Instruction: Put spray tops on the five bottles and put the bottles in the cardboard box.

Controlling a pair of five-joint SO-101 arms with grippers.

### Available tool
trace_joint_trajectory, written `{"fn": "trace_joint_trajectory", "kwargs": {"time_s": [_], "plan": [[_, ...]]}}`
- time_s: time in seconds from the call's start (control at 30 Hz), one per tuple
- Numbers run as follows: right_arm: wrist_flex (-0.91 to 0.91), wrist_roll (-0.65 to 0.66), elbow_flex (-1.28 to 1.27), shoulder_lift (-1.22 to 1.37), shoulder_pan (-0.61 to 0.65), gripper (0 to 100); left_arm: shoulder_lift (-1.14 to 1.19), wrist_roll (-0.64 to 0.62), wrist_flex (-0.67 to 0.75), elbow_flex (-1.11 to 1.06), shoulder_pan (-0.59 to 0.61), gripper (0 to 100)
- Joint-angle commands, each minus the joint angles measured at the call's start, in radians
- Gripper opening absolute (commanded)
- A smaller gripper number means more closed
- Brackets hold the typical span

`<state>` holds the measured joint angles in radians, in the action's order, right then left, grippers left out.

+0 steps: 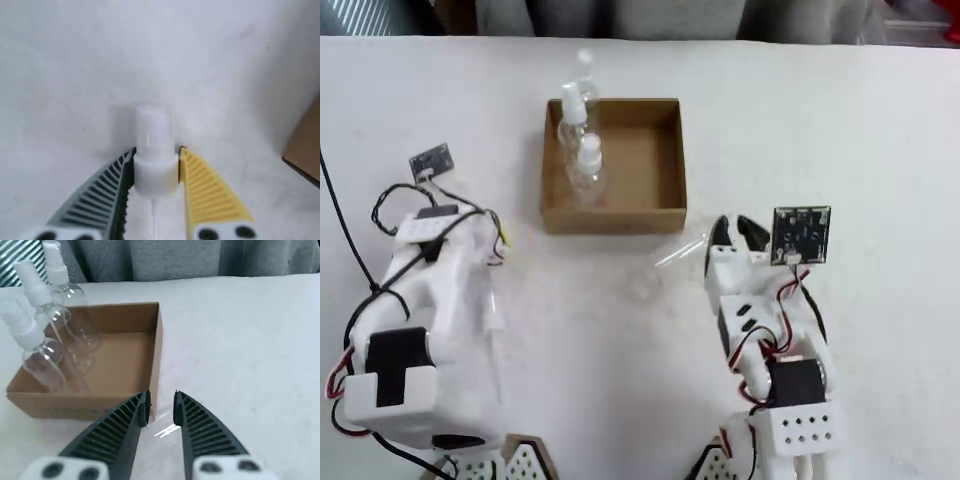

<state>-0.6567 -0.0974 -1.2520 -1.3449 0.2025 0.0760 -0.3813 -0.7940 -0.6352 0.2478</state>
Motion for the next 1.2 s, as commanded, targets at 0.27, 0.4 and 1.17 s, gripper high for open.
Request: {"fn": "trace_joint_trajectory", "kwargs": {"time_s": [0.27, 0.4, 1.17], "plan": [[-0.102, -0.135, 0.252, 0.429, 0.137, 6.7, -0.025, 0.012, 0.023, 0.040, 0.013, 3], [-0.107, -0.178, 0.265, 0.533, 0.182, 6.7, -0.027, 0.012, 0.055, 0.018, 0.010, 3], [-0.018, -0.362, 0.245, 0.641, 0.225, 18.3, -0.027, 0.012, 0.058, 0.015, 0.007, 3]]}}
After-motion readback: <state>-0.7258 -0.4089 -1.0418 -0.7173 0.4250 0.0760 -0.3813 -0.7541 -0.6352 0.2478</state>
